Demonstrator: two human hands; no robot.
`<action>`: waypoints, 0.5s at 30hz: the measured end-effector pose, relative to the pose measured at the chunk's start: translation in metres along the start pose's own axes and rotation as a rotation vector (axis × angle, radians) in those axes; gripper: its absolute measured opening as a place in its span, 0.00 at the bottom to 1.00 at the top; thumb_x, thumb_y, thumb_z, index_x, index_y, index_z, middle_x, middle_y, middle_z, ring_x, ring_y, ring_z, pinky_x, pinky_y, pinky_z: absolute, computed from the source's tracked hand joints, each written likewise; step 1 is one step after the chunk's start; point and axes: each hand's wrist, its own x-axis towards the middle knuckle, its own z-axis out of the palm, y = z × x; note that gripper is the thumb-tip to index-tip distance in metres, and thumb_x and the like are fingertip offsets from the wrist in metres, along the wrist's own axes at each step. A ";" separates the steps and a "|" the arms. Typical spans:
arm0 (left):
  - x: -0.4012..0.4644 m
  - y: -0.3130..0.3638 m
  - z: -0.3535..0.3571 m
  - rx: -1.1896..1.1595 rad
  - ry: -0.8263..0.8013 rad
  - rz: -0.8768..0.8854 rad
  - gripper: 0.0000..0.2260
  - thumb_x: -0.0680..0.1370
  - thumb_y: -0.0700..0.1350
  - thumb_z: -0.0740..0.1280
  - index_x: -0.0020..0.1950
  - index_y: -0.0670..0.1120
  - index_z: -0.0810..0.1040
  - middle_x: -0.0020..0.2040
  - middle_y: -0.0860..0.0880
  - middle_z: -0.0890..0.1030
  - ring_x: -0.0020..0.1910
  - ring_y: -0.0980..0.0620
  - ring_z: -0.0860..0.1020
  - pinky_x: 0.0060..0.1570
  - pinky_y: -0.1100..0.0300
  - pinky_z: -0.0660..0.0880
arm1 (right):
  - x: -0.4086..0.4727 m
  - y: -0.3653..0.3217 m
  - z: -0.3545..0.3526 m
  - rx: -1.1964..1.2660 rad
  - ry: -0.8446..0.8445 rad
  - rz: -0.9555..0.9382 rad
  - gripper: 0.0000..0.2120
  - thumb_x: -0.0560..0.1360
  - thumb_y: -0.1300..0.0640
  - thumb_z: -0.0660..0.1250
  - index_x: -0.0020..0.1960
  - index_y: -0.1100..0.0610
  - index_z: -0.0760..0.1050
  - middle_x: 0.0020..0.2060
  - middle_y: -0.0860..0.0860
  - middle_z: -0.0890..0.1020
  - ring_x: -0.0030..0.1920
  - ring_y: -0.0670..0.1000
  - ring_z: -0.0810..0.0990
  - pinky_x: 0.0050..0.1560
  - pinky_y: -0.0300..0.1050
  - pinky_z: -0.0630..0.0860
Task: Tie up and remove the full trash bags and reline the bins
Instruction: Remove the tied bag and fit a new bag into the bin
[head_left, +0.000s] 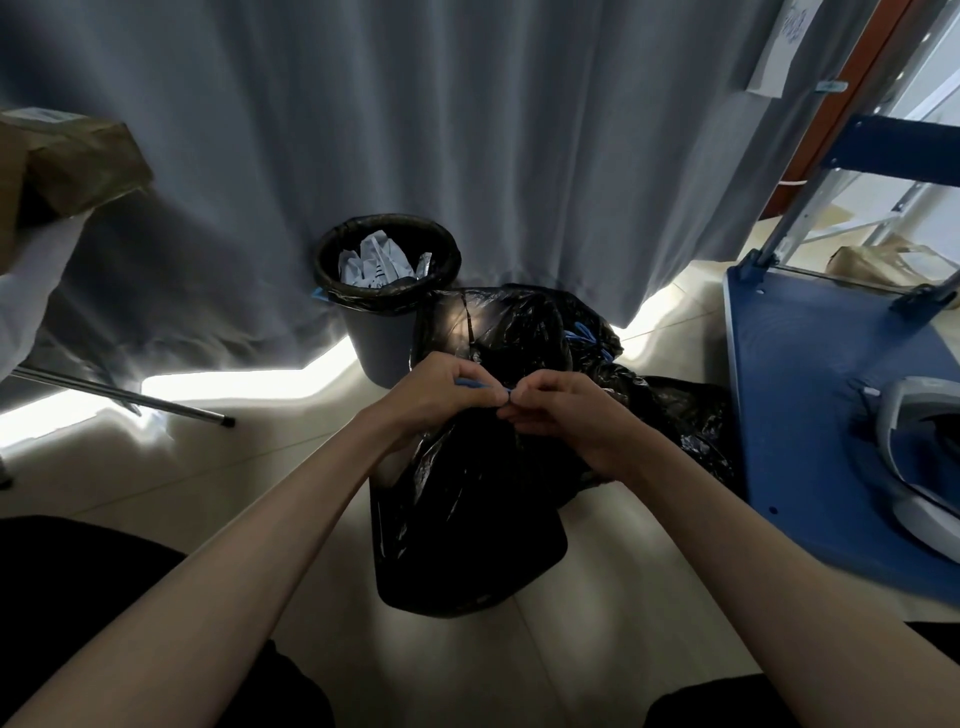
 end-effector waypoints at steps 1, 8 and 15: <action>0.000 -0.001 0.000 0.011 0.003 -0.003 0.06 0.73 0.45 0.74 0.46 0.44 0.85 0.42 0.47 0.85 0.42 0.58 0.80 0.47 0.64 0.74 | 0.000 0.001 0.001 0.008 -0.002 -0.003 0.06 0.80 0.63 0.63 0.45 0.59 0.77 0.45 0.58 0.85 0.48 0.52 0.83 0.57 0.47 0.78; 0.000 -0.002 0.000 0.019 0.022 -0.040 0.10 0.67 0.49 0.79 0.44 0.46 0.86 0.41 0.43 0.85 0.39 0.54 0.81 0.43 0.62 0.76 | 0.003 0.005 0.005 0.042 0.063 -0.060 0.06 0.74 0.69 0.68 0.50 0.62 0.77 0.41 0.58 0.82 0.43 0.53 0.82 0.49 0.44 0.82; -0.003 0.000 0.001 -0.079 0.046 -0.067 0.06 0.74 0.41 0.73 0.46 0.39 0.84 0.32 0.48 0.79 0.29 0.60 0.75 0.29 0.70 0.70 | 0.009 0.015 0.007 -0.089 0.147 -0.148 0.05 0.72 0.66 0.73 0.47 0.65 0.82 0.38 0.55 0.84 0.39 0.49 0.82 0.45 0.39 0.81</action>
